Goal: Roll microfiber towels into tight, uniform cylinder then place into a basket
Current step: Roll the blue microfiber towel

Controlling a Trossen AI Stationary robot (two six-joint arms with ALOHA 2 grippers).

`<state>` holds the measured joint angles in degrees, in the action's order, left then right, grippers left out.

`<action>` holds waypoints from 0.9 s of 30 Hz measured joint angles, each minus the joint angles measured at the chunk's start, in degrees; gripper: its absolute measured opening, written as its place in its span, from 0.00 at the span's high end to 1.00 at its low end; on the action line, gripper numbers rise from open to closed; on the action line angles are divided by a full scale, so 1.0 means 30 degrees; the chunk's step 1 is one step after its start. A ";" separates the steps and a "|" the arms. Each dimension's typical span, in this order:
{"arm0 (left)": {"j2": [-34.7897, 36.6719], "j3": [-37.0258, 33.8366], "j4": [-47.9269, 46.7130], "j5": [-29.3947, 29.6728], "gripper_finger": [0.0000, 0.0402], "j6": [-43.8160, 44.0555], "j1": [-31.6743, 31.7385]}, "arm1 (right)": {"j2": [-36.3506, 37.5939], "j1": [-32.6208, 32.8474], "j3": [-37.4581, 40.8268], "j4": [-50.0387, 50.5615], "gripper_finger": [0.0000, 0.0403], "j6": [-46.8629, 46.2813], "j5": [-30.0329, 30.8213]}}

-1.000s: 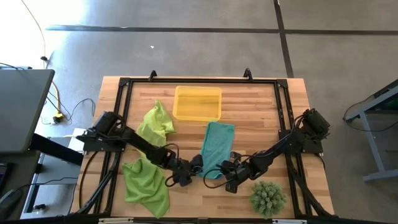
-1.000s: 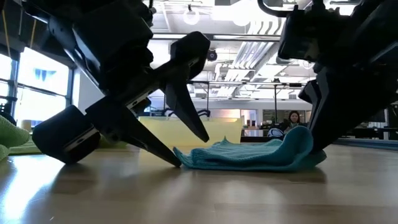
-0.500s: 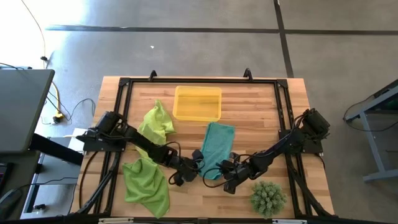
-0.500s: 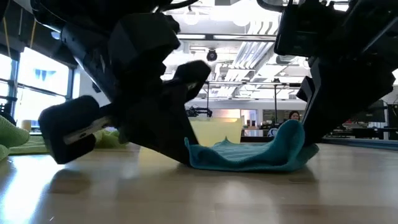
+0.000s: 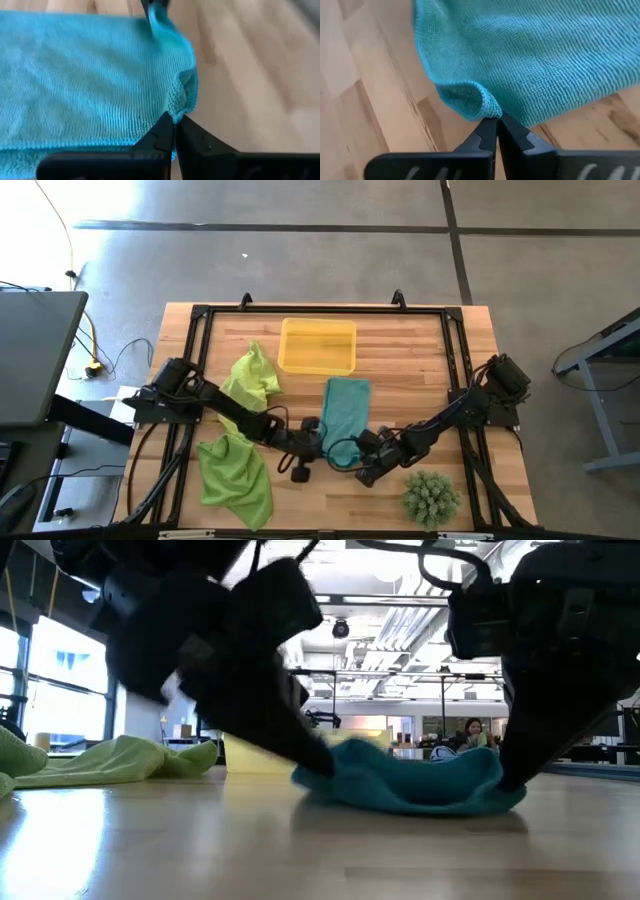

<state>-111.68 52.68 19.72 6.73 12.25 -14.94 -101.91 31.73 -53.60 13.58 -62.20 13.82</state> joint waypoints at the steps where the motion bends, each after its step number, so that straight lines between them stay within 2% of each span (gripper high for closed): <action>1: 0.0037 0.0001 0.0042 0.0009 0.99 0.0538 0.0003 | 0.0000 -0.0007 0.0000 0.0056 1.00 -0.0320 -0.0147; 5: 0.0570 0.0039 -0.0058 0.0192 0.99 0.1629 0.0015 | 0.0000 -0.0073 0.0000 0.0181 1.00 -0.1226 -0.0206; 16: 0.0705 0.0025 -0.3420 0.3296 0.99 0.6800 0.0015 | 0.0007 -0.0646 -0.0029 0.0816 1.00 -0.2167 0.0413; 22: 0.0525 0.0047 -0.4469 0.4412 0.99 0.7712 0.0007 | 0.0007 -0.0928 -0.0029 0.0961 1.00 -0.2141 0.0605; 27: 0.0372 0.0055 -0.4394 0.4306 0.99 0.8574 0.0007 | 0.0007 -0.0919 -0.0029 0.0963 1.00 -0.2133 0.0330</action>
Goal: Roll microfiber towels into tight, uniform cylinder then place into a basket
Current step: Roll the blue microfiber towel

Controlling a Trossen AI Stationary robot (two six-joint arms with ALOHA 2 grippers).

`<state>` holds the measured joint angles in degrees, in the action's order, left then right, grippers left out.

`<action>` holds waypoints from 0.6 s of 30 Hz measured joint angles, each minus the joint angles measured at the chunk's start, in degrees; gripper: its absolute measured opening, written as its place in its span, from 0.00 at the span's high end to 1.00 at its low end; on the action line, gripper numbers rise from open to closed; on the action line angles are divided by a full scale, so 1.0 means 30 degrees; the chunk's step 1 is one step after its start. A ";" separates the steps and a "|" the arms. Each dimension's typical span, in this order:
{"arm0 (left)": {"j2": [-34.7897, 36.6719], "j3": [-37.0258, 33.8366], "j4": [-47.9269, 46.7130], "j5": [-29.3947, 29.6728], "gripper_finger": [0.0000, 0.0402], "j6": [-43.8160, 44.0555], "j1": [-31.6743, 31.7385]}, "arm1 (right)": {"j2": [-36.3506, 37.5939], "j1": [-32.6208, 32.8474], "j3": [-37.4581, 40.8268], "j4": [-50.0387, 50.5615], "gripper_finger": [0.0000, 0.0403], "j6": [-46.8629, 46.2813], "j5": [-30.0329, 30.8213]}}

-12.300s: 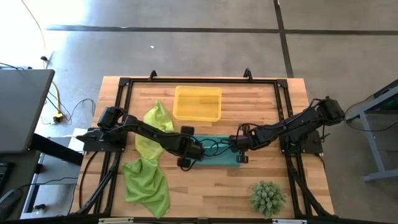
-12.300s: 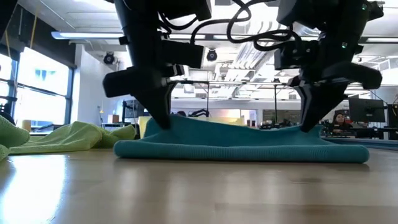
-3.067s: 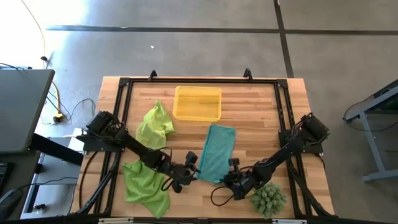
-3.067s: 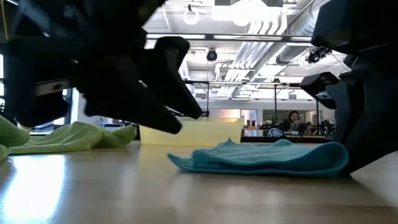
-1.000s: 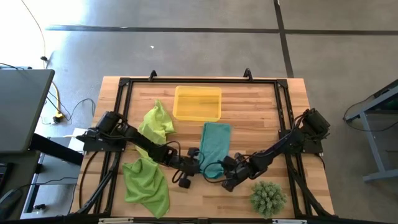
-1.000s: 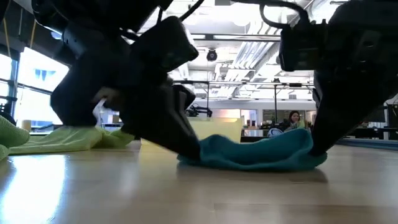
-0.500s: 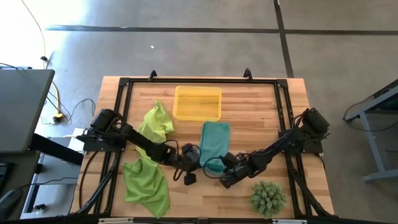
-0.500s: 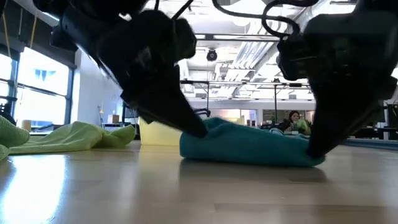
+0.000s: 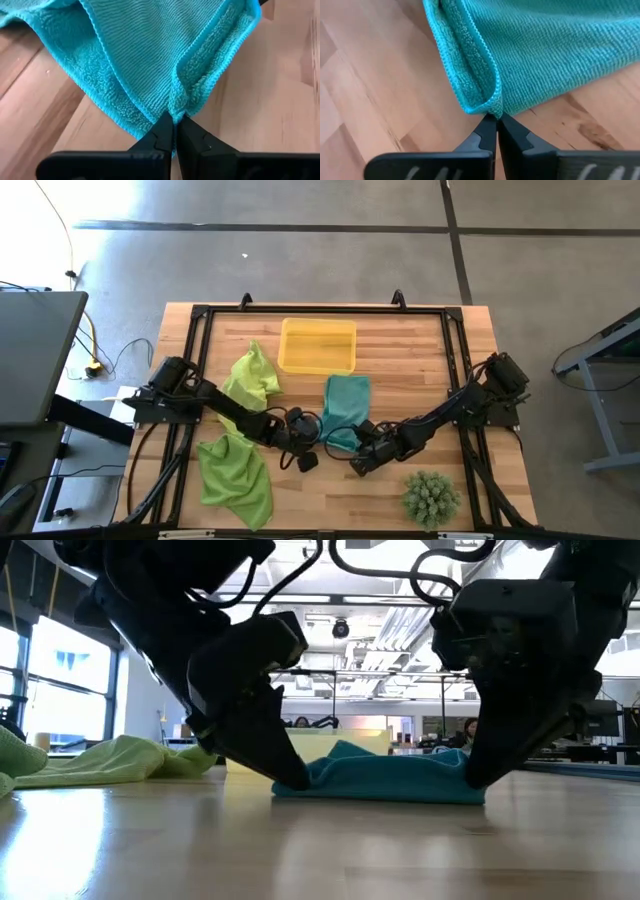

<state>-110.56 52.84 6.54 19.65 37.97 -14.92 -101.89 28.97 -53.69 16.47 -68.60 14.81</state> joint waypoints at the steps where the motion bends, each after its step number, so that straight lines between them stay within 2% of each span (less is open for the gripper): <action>1: 0.0000 -0.0001 0.0086 -0.0460 0.99 0.0360 0.0006 | 0.0000 -0.0014 0.0000 0.0020 1.00 -0.0007 -0.0215; 7: -0.0048 -0.0059 0.1595 -0.3891 0.99 0.2296 -0.0423 | 0.0000 0.0015 0.0007 -0.0066 1.00 0.0265 -0.1099; 9: -0.0080 -0.0066 0.2374 -0.4390 0.99 0.2500 -0.0598 | 0.0000 0.0024 0.0007 -0.0010 1.00 0.0550 -0.1346; 13: -0.0080 -0.0066 0.3148 -0.3957 0.99 0.2912 -0.0719 | 0.0000 0.0030 0.0029 0.0099 1.00 0.0879 -0.1476; 18: -0.0080 -0.0066 0.2235 -0.2182 0.99 0.4477 -0.0780 | 0.0000 0.0027 0.0029 0.0029 1.00 0.1030 -0.1609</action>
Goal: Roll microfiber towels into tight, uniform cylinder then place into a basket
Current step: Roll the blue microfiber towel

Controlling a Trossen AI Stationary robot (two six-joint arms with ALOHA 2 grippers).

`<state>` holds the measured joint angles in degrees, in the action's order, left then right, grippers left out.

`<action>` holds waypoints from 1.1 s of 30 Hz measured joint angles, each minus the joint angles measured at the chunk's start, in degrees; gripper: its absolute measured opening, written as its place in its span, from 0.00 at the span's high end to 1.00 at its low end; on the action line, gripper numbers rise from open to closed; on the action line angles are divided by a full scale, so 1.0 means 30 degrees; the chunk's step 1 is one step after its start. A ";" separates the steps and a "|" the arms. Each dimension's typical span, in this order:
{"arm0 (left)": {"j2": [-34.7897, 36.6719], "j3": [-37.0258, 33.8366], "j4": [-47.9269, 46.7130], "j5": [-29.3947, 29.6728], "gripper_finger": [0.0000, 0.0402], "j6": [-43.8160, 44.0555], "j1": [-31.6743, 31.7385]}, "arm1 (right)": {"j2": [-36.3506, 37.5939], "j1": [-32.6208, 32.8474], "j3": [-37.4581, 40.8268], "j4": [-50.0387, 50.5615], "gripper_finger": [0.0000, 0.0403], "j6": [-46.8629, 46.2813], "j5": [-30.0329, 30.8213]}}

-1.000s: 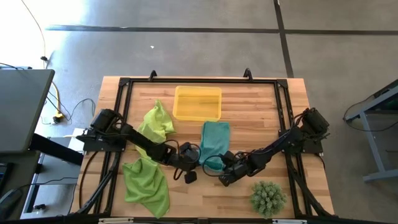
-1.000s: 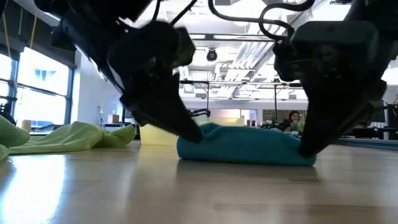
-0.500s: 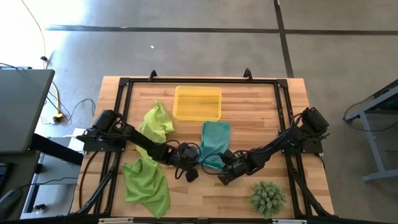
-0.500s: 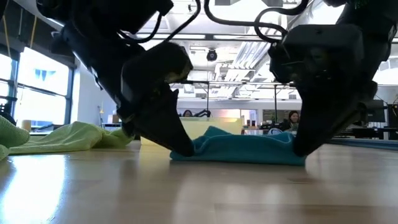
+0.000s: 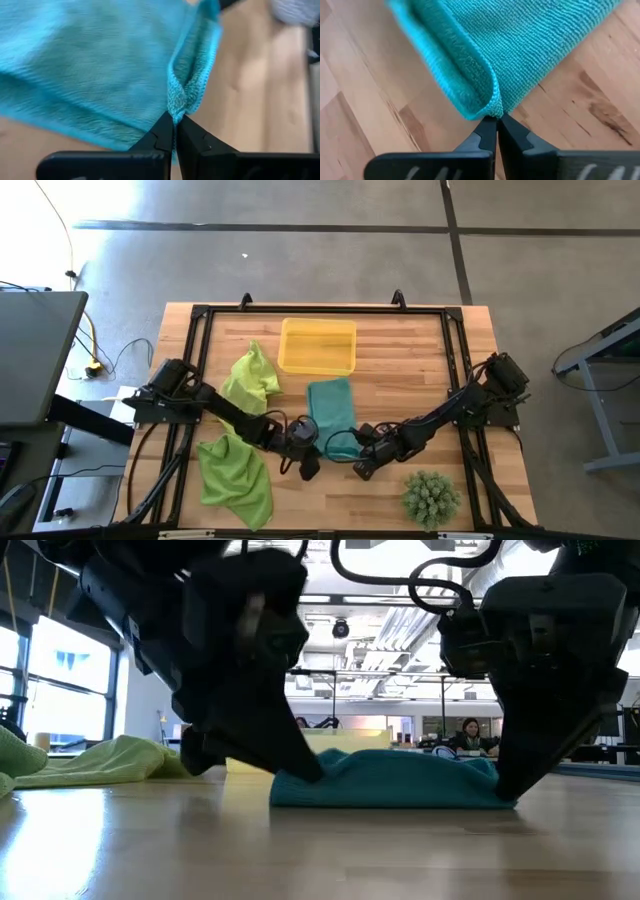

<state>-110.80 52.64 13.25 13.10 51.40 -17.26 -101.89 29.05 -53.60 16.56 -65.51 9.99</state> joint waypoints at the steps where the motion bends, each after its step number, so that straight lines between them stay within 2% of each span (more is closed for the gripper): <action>1: 0.0000 0.0000 -0.0331 0.0370 0.99 0.0272 -0.0016 | 0.0000 -0.0007 0.0000 -0.0047 1.00 0.0014 0.0020; 8: 0.0018 0.0029 -0.1356 0.1262 0.99 0.1332 -0.0277 | 0.0000 -0.0018 0.0000 -0.0118 0.99 0.0843 0.0601; 11: 0.0058 0.0022 -0.1541 0.1350 0.99 0.1331 -0.0291 | 0.0062 0.0010 0.0066 0.0412 0.92 0.1650 0.0337; 17: 0.0058 0.0022 -0.1527 0.1333 0.99 0.1331 -0.0291 | 0.1650 -0.0172 0.0036 0.0994 0.77 0.2233 -0.1810; 20: 0.0058 0.0022 -0.1512 0.1326 0.99 0.1331 -0.0291 | 0.2110 0.0218 0.0029 -0.0948 0.75 0.3681 -0.0748; 24: 0.0058 0.0015 -0.1505 0.1326 0.99 0.1323 -0.0291 | 0.1773 0.0785 -0.0012 -0.3940 0.75 0.6412 0.2645; 26: 0.0058 0.0007 -0.1461 0.1326 0.99 0.1316 -0.0291 | 0.1353 0.0877 -0.0006 -0.4098 0.75 0.7396 0.3880; 29: 0.0058 0.0007 -0.1476 0.1330 0.99 0.1323 -0.0289 | 0.0658 0.0716 0.0000 -0.4176 0.75 0.8579 0.4103; 33: 0.0058 0.0007 -0.1476 0.1326 0.99 0.1316 -0.0284 | -0.0129 0.0531 0.0007 -0.4184 0.75 0.9854 0.3123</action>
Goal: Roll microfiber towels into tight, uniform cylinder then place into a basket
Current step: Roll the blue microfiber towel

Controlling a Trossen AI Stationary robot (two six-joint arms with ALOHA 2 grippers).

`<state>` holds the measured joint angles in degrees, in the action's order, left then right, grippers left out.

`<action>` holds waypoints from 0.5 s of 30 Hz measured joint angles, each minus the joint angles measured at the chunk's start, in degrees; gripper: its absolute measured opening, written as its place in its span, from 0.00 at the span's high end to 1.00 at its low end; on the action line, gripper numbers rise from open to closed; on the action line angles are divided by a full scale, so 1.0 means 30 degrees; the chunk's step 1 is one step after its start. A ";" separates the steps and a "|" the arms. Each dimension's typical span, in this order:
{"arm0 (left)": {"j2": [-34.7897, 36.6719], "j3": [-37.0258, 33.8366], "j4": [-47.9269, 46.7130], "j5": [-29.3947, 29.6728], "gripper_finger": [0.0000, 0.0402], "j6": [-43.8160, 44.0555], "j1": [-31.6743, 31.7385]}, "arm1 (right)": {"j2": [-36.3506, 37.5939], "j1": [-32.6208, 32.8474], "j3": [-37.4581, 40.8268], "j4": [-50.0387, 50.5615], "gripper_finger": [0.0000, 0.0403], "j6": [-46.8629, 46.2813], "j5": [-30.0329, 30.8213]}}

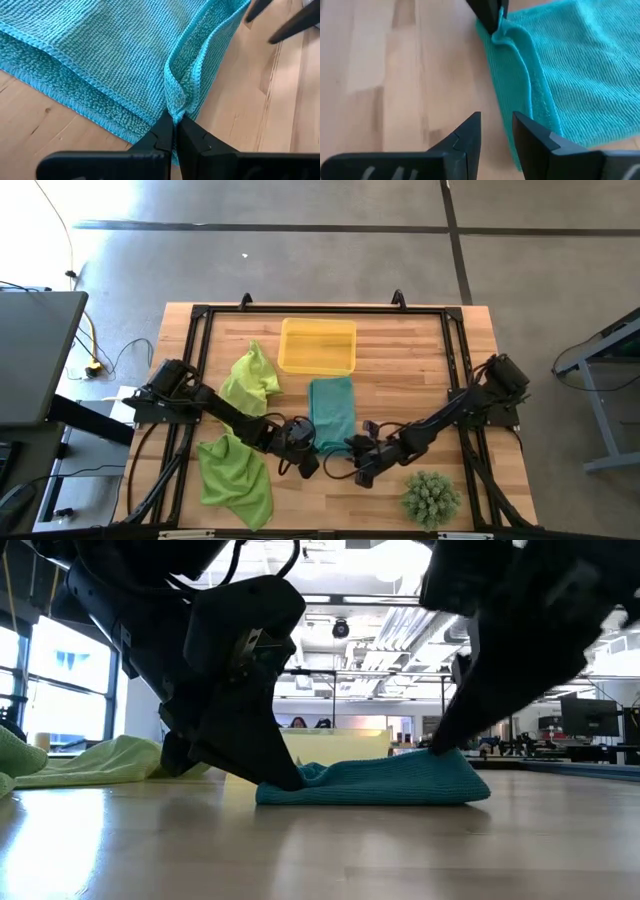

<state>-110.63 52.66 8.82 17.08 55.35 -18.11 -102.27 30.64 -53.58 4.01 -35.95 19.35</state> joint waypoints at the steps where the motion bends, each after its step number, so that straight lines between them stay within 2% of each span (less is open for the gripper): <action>1: -0.0007 0.0000 0.0000 0.0007 0.99 0.0007 0.0000 | -0.0064 -0.0023 0.0000 0.0012 0.75 0.0192 0.0001; 7: -0.0007 0.0000 0.0007 0.0000 0.99 0.0000 0.0000 | -0.0070 -0.0179 0.0000 0.0552 0.75 0.0763 0.1027; 15: -0.0017 0.0000 0.0049 0.0010 0.99 -0.0649 0.0000 | -0.0133 -0.0215 0.0000 0.1875 0.74 0.1797 0.0566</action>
<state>-110.68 52.66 8.97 17.11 53.41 -18.11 -102.67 30.00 -53.58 9.63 -30.55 21.05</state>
